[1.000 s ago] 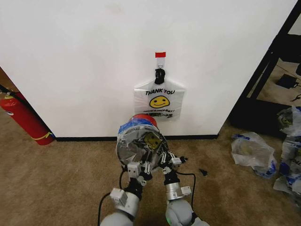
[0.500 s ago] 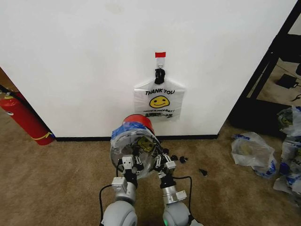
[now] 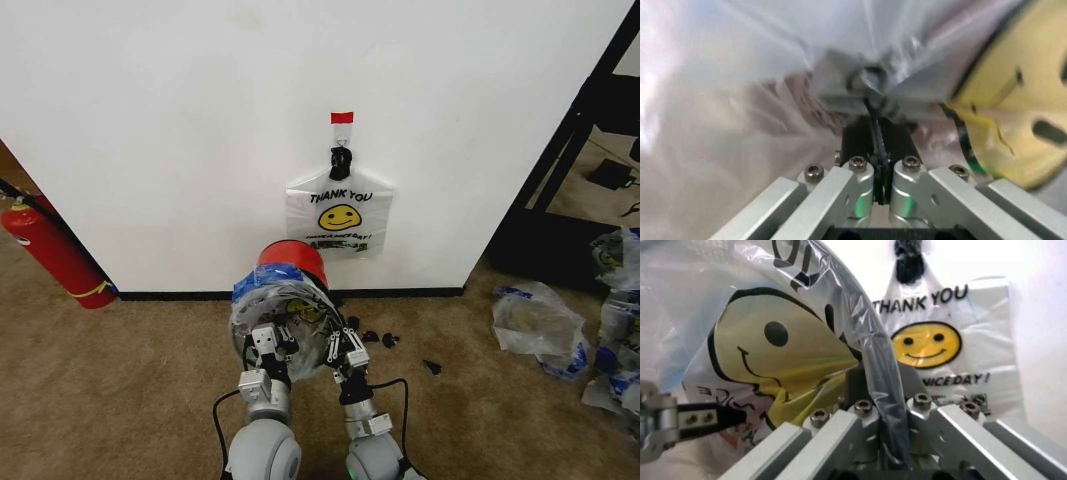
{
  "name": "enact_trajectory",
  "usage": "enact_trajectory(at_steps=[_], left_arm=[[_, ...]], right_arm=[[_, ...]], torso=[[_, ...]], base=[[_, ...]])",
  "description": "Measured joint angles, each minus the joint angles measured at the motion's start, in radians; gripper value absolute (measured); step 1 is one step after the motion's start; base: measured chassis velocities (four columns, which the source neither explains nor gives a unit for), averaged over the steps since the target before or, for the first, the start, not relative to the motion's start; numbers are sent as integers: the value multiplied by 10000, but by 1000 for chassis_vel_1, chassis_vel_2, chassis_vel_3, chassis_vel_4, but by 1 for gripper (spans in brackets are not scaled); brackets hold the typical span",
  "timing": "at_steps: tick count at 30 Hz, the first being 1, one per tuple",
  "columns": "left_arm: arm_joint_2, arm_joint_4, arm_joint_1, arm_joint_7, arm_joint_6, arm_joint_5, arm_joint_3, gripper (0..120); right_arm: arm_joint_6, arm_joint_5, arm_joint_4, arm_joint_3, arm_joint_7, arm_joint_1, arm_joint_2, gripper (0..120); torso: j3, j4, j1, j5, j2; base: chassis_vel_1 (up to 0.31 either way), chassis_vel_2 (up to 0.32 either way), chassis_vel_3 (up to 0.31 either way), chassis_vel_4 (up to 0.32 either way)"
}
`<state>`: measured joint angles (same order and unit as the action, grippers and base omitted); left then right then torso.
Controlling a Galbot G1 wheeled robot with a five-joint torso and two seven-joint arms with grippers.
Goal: Pick up the garbage bag from the wall and place it over the trash bin.
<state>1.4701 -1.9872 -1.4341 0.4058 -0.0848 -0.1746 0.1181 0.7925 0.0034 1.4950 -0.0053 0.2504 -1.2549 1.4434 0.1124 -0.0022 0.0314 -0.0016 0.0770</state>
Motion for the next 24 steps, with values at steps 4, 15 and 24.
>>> enact_trajectory(at_steps=[4, 15, 24], left_arm=[[-712, 58, -33, -413, -64, 28, -211, 0], [-3411, -181, 288, -1512, -62, -320, -267, 0], [-2797, 436, 779, -679, -303, -152, -423, 0]], right_arm=[[17, 202, -194, -3, 30, 136, 23, 0], [-97, 774, -321, -114, 106, 353, 45, 0], [-360, -506, -938, -441, 1829, 654, 204, 0]], torso=[[3, -1, 1, -1, -1], [1, 6, 0, 16, 0], [0, 14, 0, -2, 0]], base=[[0, 0, 0, 0], [0, 0, 0, 0], [0, 0, 0, 0]])
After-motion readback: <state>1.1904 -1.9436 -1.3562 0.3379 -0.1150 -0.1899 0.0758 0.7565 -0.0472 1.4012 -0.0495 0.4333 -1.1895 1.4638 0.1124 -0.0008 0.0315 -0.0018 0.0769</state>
